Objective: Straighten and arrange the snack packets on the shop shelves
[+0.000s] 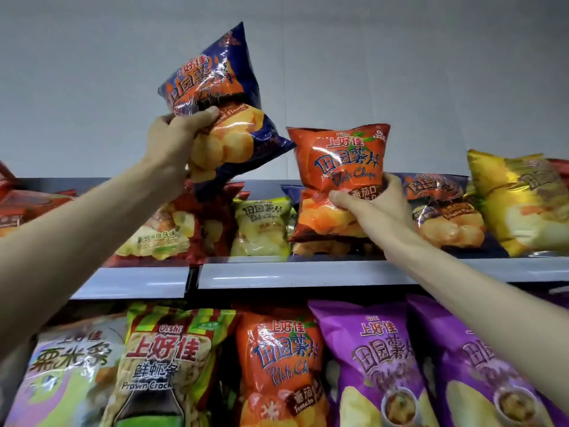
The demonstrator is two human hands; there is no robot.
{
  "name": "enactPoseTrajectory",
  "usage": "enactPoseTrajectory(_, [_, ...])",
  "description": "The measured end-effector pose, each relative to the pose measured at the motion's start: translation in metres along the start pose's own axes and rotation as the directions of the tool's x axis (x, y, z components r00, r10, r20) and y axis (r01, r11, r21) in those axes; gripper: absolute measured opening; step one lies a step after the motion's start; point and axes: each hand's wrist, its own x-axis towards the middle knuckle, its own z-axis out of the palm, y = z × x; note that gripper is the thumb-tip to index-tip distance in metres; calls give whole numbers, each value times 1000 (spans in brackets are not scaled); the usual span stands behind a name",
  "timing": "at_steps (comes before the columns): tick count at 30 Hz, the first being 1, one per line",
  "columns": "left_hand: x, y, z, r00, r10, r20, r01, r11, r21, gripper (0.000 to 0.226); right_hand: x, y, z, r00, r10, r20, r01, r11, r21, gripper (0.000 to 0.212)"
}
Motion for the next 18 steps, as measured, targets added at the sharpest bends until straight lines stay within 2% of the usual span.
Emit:
enactPoseTrajectory(4, [-2, 14, -31, 995, 95, -11, -94, 995, 42, 90, -14, -8, 51, 995, 34, 94, -32, 999, -27, 102])
enactPoseTrajectory(6, [-4, 20, -44, 992, 125, -21, -123, 990, 71, 98, -18, -12, 75, 987, 74, 142, -67, 996, -54, 111])
enactPoseTrajectory(10, [-9, 26, -61, 987, 155, -34, -149, 980, 134, 91, -22, -21, 112, 958, 147, 245, -119, 985, -127, 136])
enactPoseTrajectory(15, [-19, 30, -62, 985, 170, 9, -169, 973, 158, 93, -24, -22, 134, 941, 167, 295, -97, 967, -237, 145])
enactPoseTrajectory(18, [-29, 29, -48, 983, 177, 45, -183, 967, 175, 90, -22, -21, 131, 910, 169, 377, -70, 962, -263, 149])
